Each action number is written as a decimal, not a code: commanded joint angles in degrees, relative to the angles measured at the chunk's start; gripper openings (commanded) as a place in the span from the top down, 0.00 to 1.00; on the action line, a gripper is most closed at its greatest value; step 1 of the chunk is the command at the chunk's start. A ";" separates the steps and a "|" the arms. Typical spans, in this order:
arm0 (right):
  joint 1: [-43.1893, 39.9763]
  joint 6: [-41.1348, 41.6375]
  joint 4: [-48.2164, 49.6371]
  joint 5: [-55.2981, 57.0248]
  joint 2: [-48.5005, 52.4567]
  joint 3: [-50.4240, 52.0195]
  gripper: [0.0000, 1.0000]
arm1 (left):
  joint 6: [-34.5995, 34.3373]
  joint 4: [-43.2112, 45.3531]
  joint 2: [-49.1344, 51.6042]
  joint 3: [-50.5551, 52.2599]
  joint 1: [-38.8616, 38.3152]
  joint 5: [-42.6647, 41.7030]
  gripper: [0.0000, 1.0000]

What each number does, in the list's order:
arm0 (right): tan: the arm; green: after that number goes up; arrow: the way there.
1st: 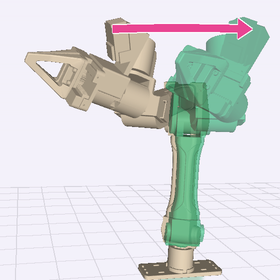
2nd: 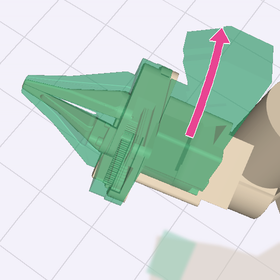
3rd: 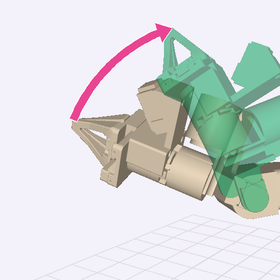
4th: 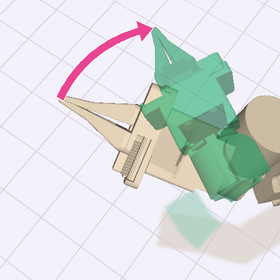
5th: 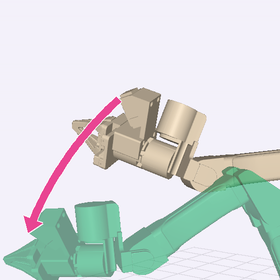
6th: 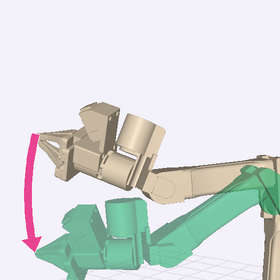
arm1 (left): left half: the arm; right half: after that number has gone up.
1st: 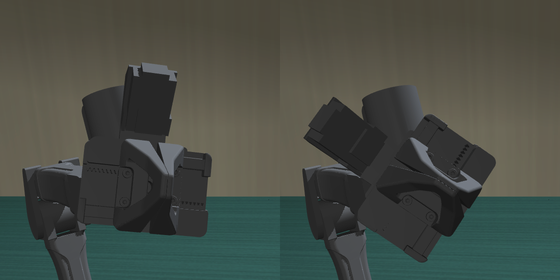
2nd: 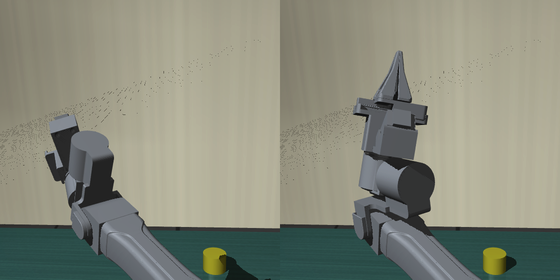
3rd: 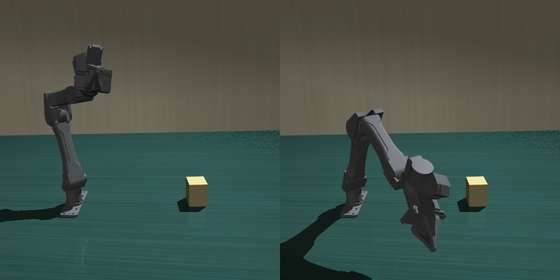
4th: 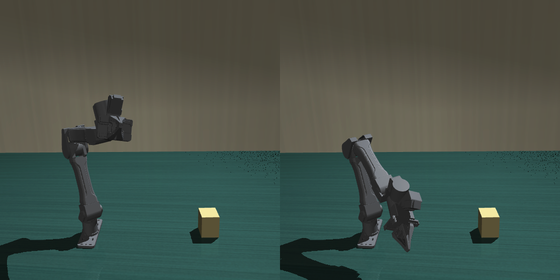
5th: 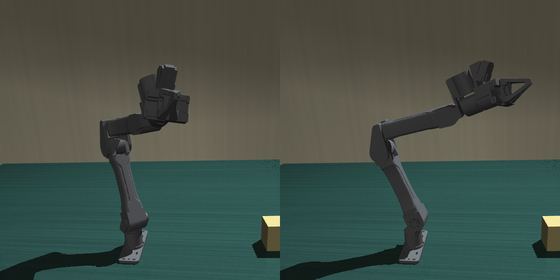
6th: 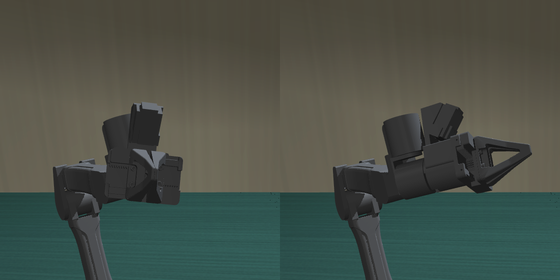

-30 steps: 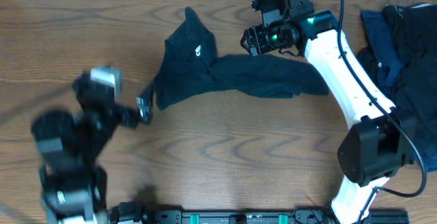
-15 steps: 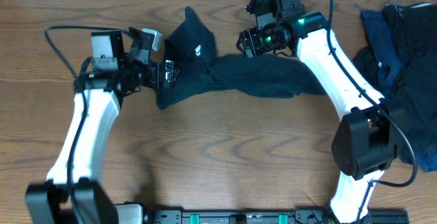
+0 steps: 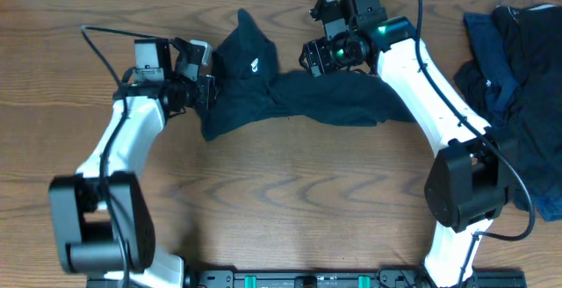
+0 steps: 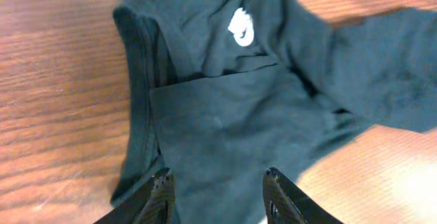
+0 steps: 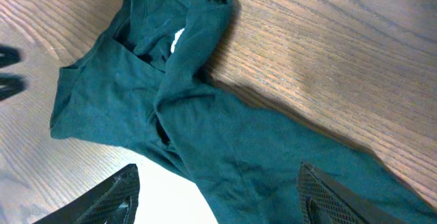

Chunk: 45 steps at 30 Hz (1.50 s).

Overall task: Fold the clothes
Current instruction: 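Reach the left gripper to the shirt's left edge and grasp it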

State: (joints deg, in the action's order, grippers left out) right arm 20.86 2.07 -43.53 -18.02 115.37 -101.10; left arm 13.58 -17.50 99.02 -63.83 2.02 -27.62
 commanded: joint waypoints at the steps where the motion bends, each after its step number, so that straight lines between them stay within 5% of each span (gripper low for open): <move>1: 0.55 -0.87 0.04 -0.20 0.70 0.00 0.28 | 0.31 2.60 3.54 -0.90 -0.02 1.33 0.56; 45: 0.52 -0.85 0.02 -0.17 0.70 0.00 0.28 | -1.86 19.12 16.70 -0.92 -0.13 1.29 0.56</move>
State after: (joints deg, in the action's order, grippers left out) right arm 20.86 2.07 -43.55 -18.02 115.37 -101.10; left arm 12.67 1.34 115.02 -63.90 2.02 -26.57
